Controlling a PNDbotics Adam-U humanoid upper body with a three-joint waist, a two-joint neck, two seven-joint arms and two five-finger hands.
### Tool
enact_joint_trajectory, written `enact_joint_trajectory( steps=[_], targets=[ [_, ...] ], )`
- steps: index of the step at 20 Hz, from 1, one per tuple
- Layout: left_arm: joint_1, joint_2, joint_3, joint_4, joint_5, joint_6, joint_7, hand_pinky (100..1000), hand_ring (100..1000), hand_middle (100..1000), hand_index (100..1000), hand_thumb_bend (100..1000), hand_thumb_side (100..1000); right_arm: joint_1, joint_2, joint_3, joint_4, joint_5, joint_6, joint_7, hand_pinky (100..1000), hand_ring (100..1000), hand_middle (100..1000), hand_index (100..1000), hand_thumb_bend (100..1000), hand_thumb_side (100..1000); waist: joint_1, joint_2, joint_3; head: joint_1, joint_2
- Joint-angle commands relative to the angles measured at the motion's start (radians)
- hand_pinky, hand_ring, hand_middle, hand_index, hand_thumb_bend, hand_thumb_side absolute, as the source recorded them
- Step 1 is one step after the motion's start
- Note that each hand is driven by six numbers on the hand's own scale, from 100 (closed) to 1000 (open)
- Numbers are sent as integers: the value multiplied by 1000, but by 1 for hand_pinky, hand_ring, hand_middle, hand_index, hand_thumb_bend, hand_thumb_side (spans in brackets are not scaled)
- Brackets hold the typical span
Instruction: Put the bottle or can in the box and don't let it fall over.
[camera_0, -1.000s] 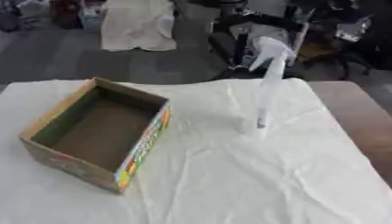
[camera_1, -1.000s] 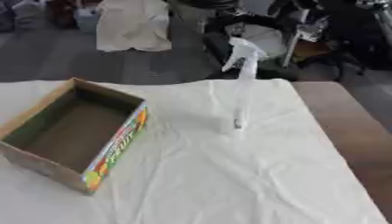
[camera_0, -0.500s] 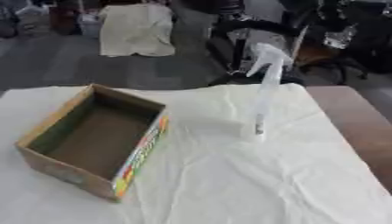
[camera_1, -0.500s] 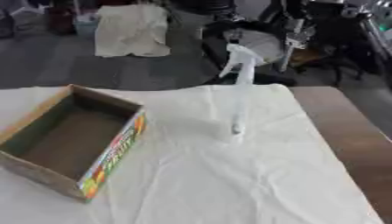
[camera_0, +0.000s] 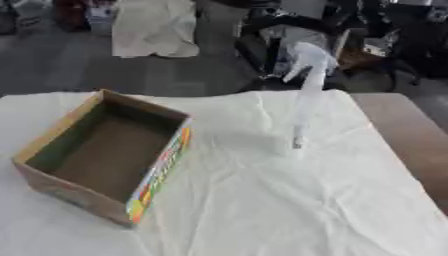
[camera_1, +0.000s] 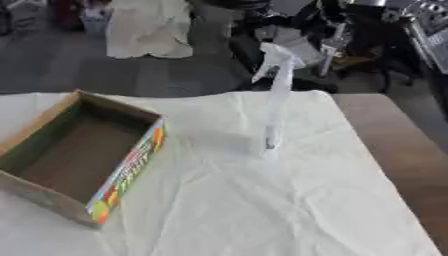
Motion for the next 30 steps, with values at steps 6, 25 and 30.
enact_joint_trajectory(
  steps=[6,25,30],
  targets=[
    [-9,5,-4,-17,-7,3,-5,799,471,631,733,154,803,-28,-20,-8,4,24,-15,-5,920,833,857,874,100,325,-5,2,3,2,4],
    [-11,0,-8,-17,-17,9,-9,801,466,630,731,152,810,-47,-2,-13,33,86,-17,-68,920,849,868,878,100,319,-9,37,14,-6,-10],
    [-12,-1,-10,-17,-21,10,-11,802,464,630,729,151,812,-53,3,-17,37,81,-16,-78,922,847,873,896,100,320,-9,46,14,-4,-13]
  ],
)
